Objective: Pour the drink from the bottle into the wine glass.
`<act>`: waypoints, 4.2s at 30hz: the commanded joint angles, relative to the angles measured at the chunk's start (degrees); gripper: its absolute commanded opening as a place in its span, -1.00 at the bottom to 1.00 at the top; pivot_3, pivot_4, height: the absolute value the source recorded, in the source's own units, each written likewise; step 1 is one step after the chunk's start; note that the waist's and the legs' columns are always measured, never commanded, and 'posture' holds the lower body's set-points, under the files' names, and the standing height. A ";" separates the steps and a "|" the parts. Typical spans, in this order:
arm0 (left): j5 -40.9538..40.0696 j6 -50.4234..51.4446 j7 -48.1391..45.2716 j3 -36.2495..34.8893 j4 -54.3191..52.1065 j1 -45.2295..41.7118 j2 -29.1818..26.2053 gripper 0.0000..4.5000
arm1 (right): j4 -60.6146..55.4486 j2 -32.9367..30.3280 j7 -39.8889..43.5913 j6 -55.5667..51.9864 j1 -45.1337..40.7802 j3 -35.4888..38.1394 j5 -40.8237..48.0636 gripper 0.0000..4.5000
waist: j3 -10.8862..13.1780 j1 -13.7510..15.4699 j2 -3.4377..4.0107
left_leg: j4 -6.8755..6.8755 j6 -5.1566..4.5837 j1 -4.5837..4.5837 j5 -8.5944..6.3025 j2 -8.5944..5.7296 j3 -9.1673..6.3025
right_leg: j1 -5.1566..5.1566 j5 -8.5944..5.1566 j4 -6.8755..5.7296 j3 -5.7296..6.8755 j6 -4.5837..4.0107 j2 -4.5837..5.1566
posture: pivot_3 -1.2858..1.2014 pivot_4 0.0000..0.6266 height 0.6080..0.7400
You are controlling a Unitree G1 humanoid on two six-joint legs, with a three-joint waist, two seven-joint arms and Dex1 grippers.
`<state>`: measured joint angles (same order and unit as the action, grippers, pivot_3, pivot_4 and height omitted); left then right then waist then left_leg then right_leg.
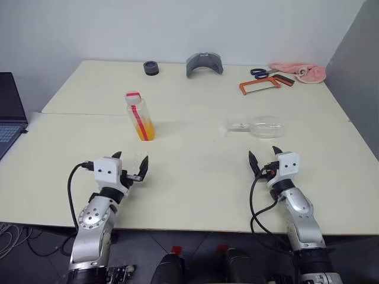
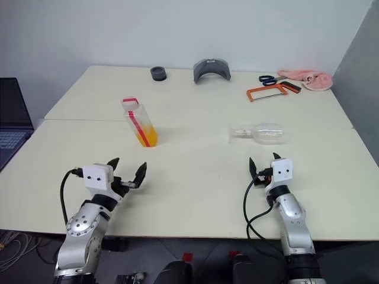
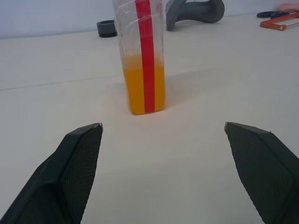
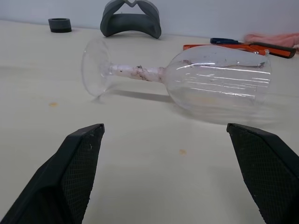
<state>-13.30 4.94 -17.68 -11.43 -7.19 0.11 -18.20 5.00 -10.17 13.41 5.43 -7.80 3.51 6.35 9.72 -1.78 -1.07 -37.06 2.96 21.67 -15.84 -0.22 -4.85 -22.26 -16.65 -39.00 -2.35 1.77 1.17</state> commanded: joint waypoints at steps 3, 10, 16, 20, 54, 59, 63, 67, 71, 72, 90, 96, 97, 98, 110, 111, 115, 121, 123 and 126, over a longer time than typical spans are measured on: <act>0.73 -0.32 -0.50 0.81 -2.50 -1.05 -0.41 0.99 | -0.86 -0.51 -0.46 1.74 -0.53 1.10 -0.14 1.00 | 0.00 0.00 0.00 | 0.00 0.00 0.00 0.00 0.00 0.03 | 0.00 0.00 0.00 0.01 0.00 0.00 | 0.03 -0.52 1.00; 0.29 0.50 -1.52 1.42 -2.69 -1.20 -0.65 0.99 | -1.04 -0.78 -0.23 1.97 -0.38 0.94 -0.54 1.00 | 0.00 -0.01 0.00 | 0.00 0.00 0.00 0.00 0.00 0.06 | 0.00 0.00 0.00 0.00 0.00 -0.01 | 0.03 -0.52 1.00; 0.26 -0.55 -0.64 -0.47 -1.42 -2.36 -0.57 0.99 | -0.71 -0.96 -0.25 2.29 -0.71 1.01 -0.62 1.00 | 0.00 -0.01 0.00 | 0.00 0.00 0.00 0.00 0.00 0.06 | 0.00 0.00 0.00 0.00 0.00 0.00 | 0.03 -0.52 1.00; -0.29 -0.85 -1.49 0.25 -1.63 -2.67 -0.16 0.99 | -0.80 -0.77 -0.49 2.19 -0.99 1.06 -0.45 1.00 | 0.00 -0.02 0.00 | 0.00 0.00 0.00 0.00 0.00 0.08 | 0.00 0.00 0.00 -0.01 0.00 0.00 | 0.03 -0.52 1.00; 4.25 6.89 7.34 0.89 12.86 -23.70 0.33 0.99 | -29.64 -13.47 21.92 -34.40 -9.15 -9.24 18.32 1.00 | 0.01 0.10 -0.08 | -0.06 0.00 0.11 0.00 -0.12 -0.19 | -0.03 0.00 0.05 0.07 0.00 0.03 | 0.03 -0.52 1.00; 5.88 4.95 8.61 1.28 17.28 -27.90 0.42 0.99 | -29.90 -13.62 22.51 -34.57 -10.15 -10.10 18.04 1.00 | 0.01 0.07 -0.08 | -0.07 0.00 0.11 0.00 -0.13 -0.21 | -0.03 0.00 0.04 0.09 0.00 0.02 | 0.03 -0.52 1.00; 6.53 2.88 8.67 1.14 21.84 -31.86 0.15 0.99 | -30.10 -13.75 23.21 -34.53 -11.24 -11.65 17.51 1.00 | 0.01 0.07 -0.08 | -0.06 0.01 0.11 0.01 -0.14 -0.21 | -0.05 0.00 0.05 0.08 0.00 0.02 | 0.03 -0.52 1.00; 7.48 1.19 8.82 1.31 26.79 -35.59 -0.27 0.99 | -29.59 -13.39 23.82 -34.59 -12.66 -12.43 17.77 1.00 | 0.01 0.07 -0.08 | -0.07 0.01 0.11 0.01 -0.16 -0.20 | -0.05 0.00 0.04 0.08 0.00 0.02 | 0.03 -0.52 1.00; 8.37 -0.10 9.10 1.57 29.57 -37.54 -0.02 0.99 | -29.03 -13.01 23.96 -34.36 -13.55 -12.66 17.79 1.00 | 0.01 0.06 -0.08 | -0.06 0.02 0.13 0.01 -0.16 -0.21 | -0.06 0.00 0.05 0.08 0.00 0.02 | 0.03 -0.52 1.00; 8.57 -0.17 9.24 1.59 29.99 -37.83 0.05 0.99 | -28.85 -12.87 23.97 -34.22 -13.75 -12.67 17.71 1.00 | 0.01 0.05 -0.08 | -0.06 0.02 0.13 0.01 -0.16 -0.22 | -0.06 0.00 0.05 0.07 0.00 0.03 | 0.03 -0.52 1.00; 9.13 1.18 12.92 1.79 35.37 -43.61 0.58 0.99 | -28.18 -11.21 23.94 -33.94 -14.67 -12.74 16.80 1.00 | 0.01 0.03 -0.09 | -0.07 0.04 0.16 0.02 -0.16 -0.35 | -0.09 0.00 0.04 0.10 0.00 0.05 | 0.03 -0.52 1.00; 9.28 1.88 13.73 1.91 35.54 -44.06 0.74 0.99 | -28.08 -11.11 23.89 -34.03 -14.69 -12.58 16.79 1.00 | 0.01 0.04 -0.09 | -0.07 0.08 0.17 0.05 -0.16 -0.35 | -0.09 0.00 0.04 0.10 0.00 0.05 | 0.03 -0.52 1.00; 9.36 2.08 13.83 1.95 35.59 -44.11 0.69 0.99 | -28.09 -11.11 23.89 -34.06 -14.69 -12.55 16.81 1.00 | 0.01 0.03 -0.09 | -0.07 0.08 0.17 0.05 -0.16 -0.35 | -0.09 0.00 0.04 0.10 0.00 0.05 | 0.03 -0.52 1.00; 9.44 2.19 13.87 2.00 35.66 -44.15 0.63 0.99 | -28.07 -11.11 23.89 -34.08 -14.69 -12.52 16.83 1.00 | 0.01 0.03 -0.09 | -0.07 0.08 0.17 0.05 -0.16 -0.35 | -0.09 0.00 0.04 0.10 0.00 0.05 | 0.03 -0.52 1.00; 10.11 1.80 13.63 2.24 36.30 -44.11 0.20 0.44 | -27.95 -10.64 23.69 -33.89 -14.93 -12.20 16.68 1.00 | 0.01 0.03 -0.09 | -0.07 0.18 0.17 0.11 -0.17 -0.34 | -0.10 0.00 0.04 0.10 0.00 0.05 | 0.03 -0.52 1.00; 10.06 1.64 13.60 2.18 36.30 -44.13 0.21 0.30 | -28.03 -10.64 23.67 -33.88 -14.89 -12.14 16.69 1.00 | 0.01 0.03 -0.09 | -0.07 0.18 0.17 0.11 -0.16 -0.35 | -0.09 0.01 0.04 0.10 0.00 0.05 | 0.03 -0.52 1.00; 9.86 0.77 13.12 2.16 36.09 -44.09 0.22 -0.17 | -28.22 -10.61 23.52 -33.86 -14.78 -12.01 16.69 1.00 | 0.01 0.02 -0.09 | -0.07 0.19 0.17 0.11 -0.16 -0.34 | -0.10 0.00 0.04 0.09 0.00 0.05 | 0.03 -0.52 1.00; 8.52 0.89 12.14 1.95 34.11 -42.90 1.33 -0.21 | -28.58 -10.80 23.51 -33.73 -14.57 -11.94 16.59 1.00 | 0.01 0.02 -0.09 | -0.07 0.19 0.18 0.11 -0.16 -0.35 | -0.11 0.00 0.04 0.10 0.00 0.05 | 0.03 -0.52 1.00; 7.58 1.16 11.30 2.09 32.46 -42.06 2.20 -0.21 | -28.80 -10.96 23.62 -33.52 -14.53 -11.96 16.48 1.00 | 0.01 0.06 -0.09 | -0.08 0.20 0.18 0.12 -0.16 -0.35 | -0.11 0.01 0.03 0.10 0.00 0.06 | 0.03 -0.52 1.00; 5.98 1.71 8.64 2.79 29.25 -40.56 3.56 -0.21 | -29.48 -11.25 24.03 -33.23 -14.55 -11.71 16.76 1.00 | 0.01 0.08 -0.09 | -0.08 0.21 0.20 0.12 -0.14 -0.36 | -0.11 0.01 0.03 0.10 0.00 0.11 | 0.03 -0.52 1.00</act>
<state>-5.97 7.19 -7.28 -9.25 26.06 -40.30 -14.90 -22.08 -21.31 37.17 -29.27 -21.75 -9.35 22.70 9.74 -1.70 -1.15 -37.15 3.19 21.88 -15.71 -0.37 -5.21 -22.37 -16.64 -38.97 -2.26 1.77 1.28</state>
